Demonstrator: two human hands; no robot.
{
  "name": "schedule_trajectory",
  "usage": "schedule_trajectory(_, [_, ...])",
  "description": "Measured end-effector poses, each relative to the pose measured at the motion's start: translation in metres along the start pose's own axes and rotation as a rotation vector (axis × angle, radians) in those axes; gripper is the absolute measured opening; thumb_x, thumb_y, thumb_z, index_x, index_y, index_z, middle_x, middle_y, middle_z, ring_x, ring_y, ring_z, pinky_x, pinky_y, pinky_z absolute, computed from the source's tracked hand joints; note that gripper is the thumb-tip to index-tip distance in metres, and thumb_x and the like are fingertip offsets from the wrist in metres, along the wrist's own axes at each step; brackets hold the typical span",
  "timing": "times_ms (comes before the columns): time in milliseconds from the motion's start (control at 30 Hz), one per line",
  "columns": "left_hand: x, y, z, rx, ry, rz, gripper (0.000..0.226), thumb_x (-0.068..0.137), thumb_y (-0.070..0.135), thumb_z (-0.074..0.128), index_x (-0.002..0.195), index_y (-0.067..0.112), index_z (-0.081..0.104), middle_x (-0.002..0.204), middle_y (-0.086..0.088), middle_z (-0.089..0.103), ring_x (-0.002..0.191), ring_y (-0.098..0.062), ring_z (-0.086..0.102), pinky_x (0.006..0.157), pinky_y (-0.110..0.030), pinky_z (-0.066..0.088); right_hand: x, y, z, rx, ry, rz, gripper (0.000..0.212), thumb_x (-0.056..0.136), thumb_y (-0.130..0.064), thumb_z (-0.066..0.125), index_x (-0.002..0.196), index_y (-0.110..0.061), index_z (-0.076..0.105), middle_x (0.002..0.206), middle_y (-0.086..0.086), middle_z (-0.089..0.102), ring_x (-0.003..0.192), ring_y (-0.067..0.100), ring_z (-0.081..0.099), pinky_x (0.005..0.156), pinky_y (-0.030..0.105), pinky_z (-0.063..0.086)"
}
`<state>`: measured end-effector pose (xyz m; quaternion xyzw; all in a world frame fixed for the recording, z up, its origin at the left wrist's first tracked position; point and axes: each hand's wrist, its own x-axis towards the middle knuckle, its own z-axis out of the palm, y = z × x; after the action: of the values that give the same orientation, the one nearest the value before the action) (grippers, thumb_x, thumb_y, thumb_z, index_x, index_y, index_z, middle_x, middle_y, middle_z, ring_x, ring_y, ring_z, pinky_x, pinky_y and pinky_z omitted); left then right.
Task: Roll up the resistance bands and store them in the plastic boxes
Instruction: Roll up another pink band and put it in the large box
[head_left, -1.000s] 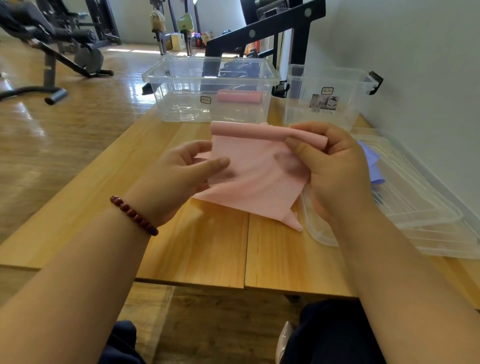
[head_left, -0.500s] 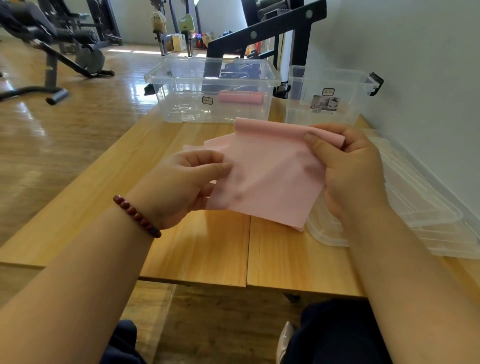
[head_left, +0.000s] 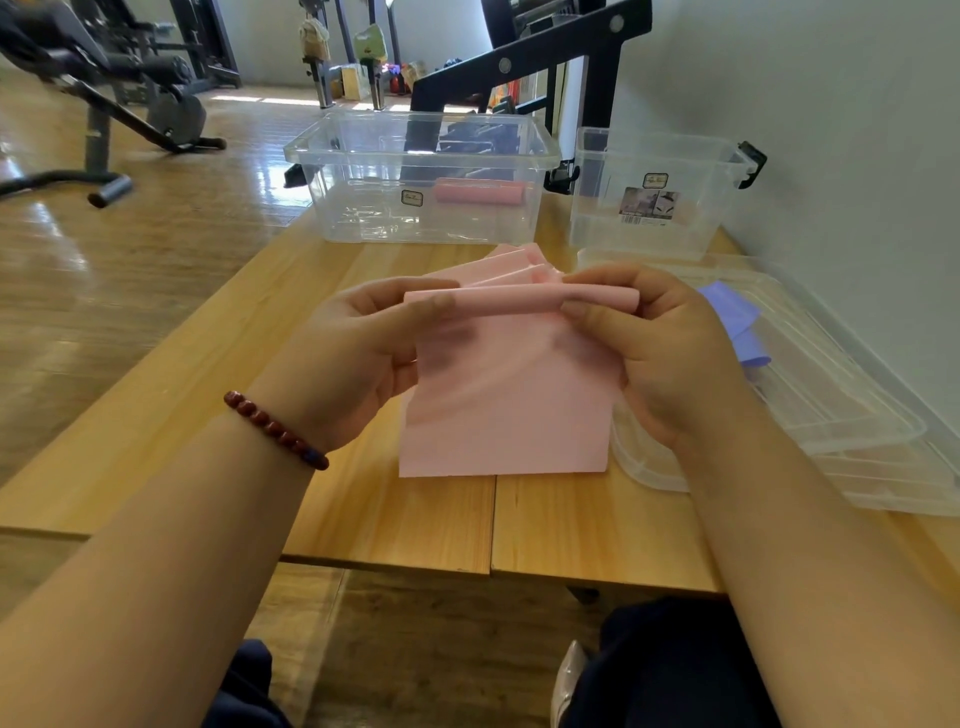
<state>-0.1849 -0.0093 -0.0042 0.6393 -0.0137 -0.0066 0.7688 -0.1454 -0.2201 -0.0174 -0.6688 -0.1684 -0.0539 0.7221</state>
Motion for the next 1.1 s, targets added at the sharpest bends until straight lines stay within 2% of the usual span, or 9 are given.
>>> schedule_trajectory(133, [0.0007, -0.0016, 0.0017, 0.036, 0.062, 0.072, 0.031, 0.07, 0.022, 0.069, 0.1, 0.012, 0.07, 0.091, 0.0, 0.073, 0.08, -0.011, 0.07, 0.064, -0.022, 0.056, -0.0002, 0.001, -0.0003, -0.02, -0.002, -0.016, 0.027, 0.081, -0.005, 0.074, 0.084, -0.032, 0.077, 0.095, -0.004, 0.071, 0.093, 0.014, 0.066, 0.081, 0.03, 0.055])
schedule_trajectory(333, [0.004, -0.0048, -0.0035, 0.07, 0.059, 0.109, 0.018, 0.086, 0.005, 0.062, 0.1, 0.014, 0.069, 0.103, -0.004, 0.071, 0.089, -0.013, 0.068, 0.069, -0.023, 0.056, -0.0011, -0.0015, -0.0014, -0.05, 0.002, 0.044, 0.022, 0.066, -0.032, 0.079, 0.087, -0.031, 0.075, 0.098, -0.001, 0.072, 0.092, 0.017, 0.069, 0.076, 0.029, 0.056])
schedule_trajectory(500, [0.0032, -0.003, -0.0055, 0.002, -0.02, 0.059, 0.038, 0.08, 0.002, 0.069, 0.115, 0.018, 0.065, 0.116, -0.004, 0.07, 0.105, -0.017, 0.068, 0.079, -0.025, 0.057, -0.0005, -0.001, -0.0015, -0.1, 0.014, -0.054, 0.028, 0.08, -0.007, 0.077, 0.08, -0.034, 0.076, 0.096, -0.005, 0.074, 0.091, 0.014, 0.068, 0.078, 0.031, 0.057])
schedule_trajectory(600, [0.0015, -0.0024, -0.0026, 0.029, -0.008, 0.037, 0.038, 0.074, 0.02, 0.071, 0.111, 0.016, 0.066, 0.109, -0.006, 0.07, 0.097, -0.016, 0.07, 0.073, -0.024, 0.057, -0.0005, -0.0006, -0.0016, -0.097, 0.003, -0.083, 0.033, 0.08, -0.002, 0.076, 0.077, -0.035, 0.076, 0.095, -0.006, 0.074, 0.093, 0.014, 0.068, 0.082, 0.032, 0.058])
schedule_trajectory(733, [0.0018, -0.0024, 0.0006, 0.081, 0.034, 0.069, 0.023, 0.075, 0.017, 0.068, 0.099, 0.016, 0.07, 0.097, 0.0, 0.07, 0.085, -0.012, 0.068, 0.067, -0.023, 0.056, -0.0001, 0.0006, -0.0019, -0.109, -0.028, -0.069, 0.033, 0.082, 0.002, 0.073, 0.081, -0.03, 0.073, 0.104, -0.007, 0.073, 0.103, 0.012, 0.067, 0.087, 0.033, 0.056])
schedule_trajectory(867, [0.0032, -0.0038, -0.0006, 0.096, 0.074, 0.108, 0.019, 0.087, 0.002, 0.062, 0.095, 0.017, 0.069, 0.094, 0.002, 0.071, 0.085, -0.011, 0.067, 0.072, -0.025, 0.058, -0.0009, 0.0019, -0.0018, -0.12, -0.071, 0.09, 0.028, 0.073, -0.03, 0.079, 0.1, -0.034, 0.071, 0.117, -0.003, 0.067, 0.108, 0.018, 0.064, 0.091, 0.041, 0.056])
schedule_trajectory(933, [0.0037, -0.0048, -0.0008, 0.129, 0.073, 0.131, 0.023, 0.089, -0.002, 0.06, 0.094, 0.019, 0.069, 0.102, -0.001, 0.072, 0.094, -0.014, 0.066, 0.078, -0.026, 0.057, -0.0013, 0.0008, -0.001, -0.151, -0.027, 0.103, 0.023, 0.073, -0.037, 0.076, 0.096, -0.034, 0.073, 0.113, -0.003, 0.069, 0.104, 0.015, 0.065, 0.088, 0.037, 0.057])
schedule_trajectory(1033, [0.0036, -0.0043, -0.0009, 0.104, 0.037, 0.104, 0.032, 0.086, -0.006, 0.059, 0.103, 0.02, 0.068, 0.109, -0.001, 0.071, 0.102, -0.015, 0.066, 0.08, -0.025, 0.057, -0.0017, -0.0005, -0.0003, -0.169, 0.023, 0.045, 0.011, 0.081, -0.024, 0.076, 0.089, -0.031, 0.075, 0.105, -0.006, 0.071, 0.096, 0.011, 0.067, 0.077, 0.025, 0.057])
schedule_trajectory(1100, [0.0025, -0.0031, -0.0004, 0.05, -0.022, 0.058, 0.041, 0.078, 0.004, 0.065, 0.115, 0.021, 0.063, 0.111, -0.003, 0.07, 0.1, -0.016, 0.068, 0.078, -0.024, 0.057, -0.0011, 0.0002, -0.0012, -0.171, 0.03, 0.014, 0.014, 0.081, -0.02, 0.077, 0.087, -0.033, 0.075, 0.1, -0.007, 0.073, 0.097, 0.014, 0.067, 0.078, 0.027, 0.057])
